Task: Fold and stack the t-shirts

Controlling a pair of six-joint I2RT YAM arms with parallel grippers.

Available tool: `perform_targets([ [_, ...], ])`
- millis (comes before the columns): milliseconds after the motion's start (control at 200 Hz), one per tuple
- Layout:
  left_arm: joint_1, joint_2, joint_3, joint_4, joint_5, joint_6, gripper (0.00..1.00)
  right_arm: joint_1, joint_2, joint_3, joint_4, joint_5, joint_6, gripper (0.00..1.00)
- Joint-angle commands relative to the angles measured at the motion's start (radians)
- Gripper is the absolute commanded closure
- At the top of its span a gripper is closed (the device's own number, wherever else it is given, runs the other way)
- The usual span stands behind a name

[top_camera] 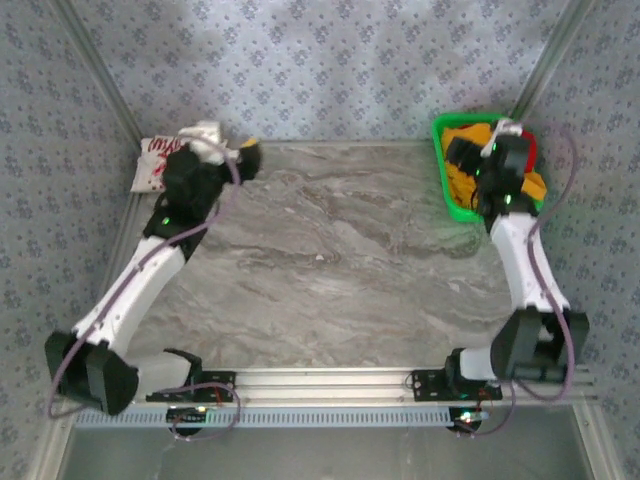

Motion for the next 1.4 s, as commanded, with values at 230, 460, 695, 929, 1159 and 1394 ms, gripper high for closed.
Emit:
perform_targets([
  [230, -0.300, 0.531, 0.429, -0.332, 0.181, 0.095, 0.03, -0.126, 0.526, 0.564, -0.588, -0.006, 0.031, 0.22],
  [460, -0.312, 0.574, 0.387, -0.234, 0.172, 0.036, 0.02, -0.132, 0.733, 0.742, -0.629, -0.007, -0.011, 0.21],
  [695, -0.314, 0.557, 0.311, -0.225, 0.179, 0.023, 0.02, -0.134, 0.993, 1.064, -0.729, 0.000, -0.042, 0.25],
  [929, -0.313, 0.516, 0.240, -0.198, 0.165, 0.021, 0.02, -0.134, 1.041, 1.168, -0.736, -0.036, 0.044, 0.57],
  [1159, -0.312, 0.458, 0.196, -0.187, 0.131, 0.030, 0.02, -0.136, 0.966, 1.150, -0.691, -0.061, 0.078, 1.00],
  [1394, -0.305, 0.392, 0.110, -0.113, 0.071, 0.018, 0.02, -0.119, 0.756, 1.110, -0.626, -0.030, 0.081, 1.00],
])
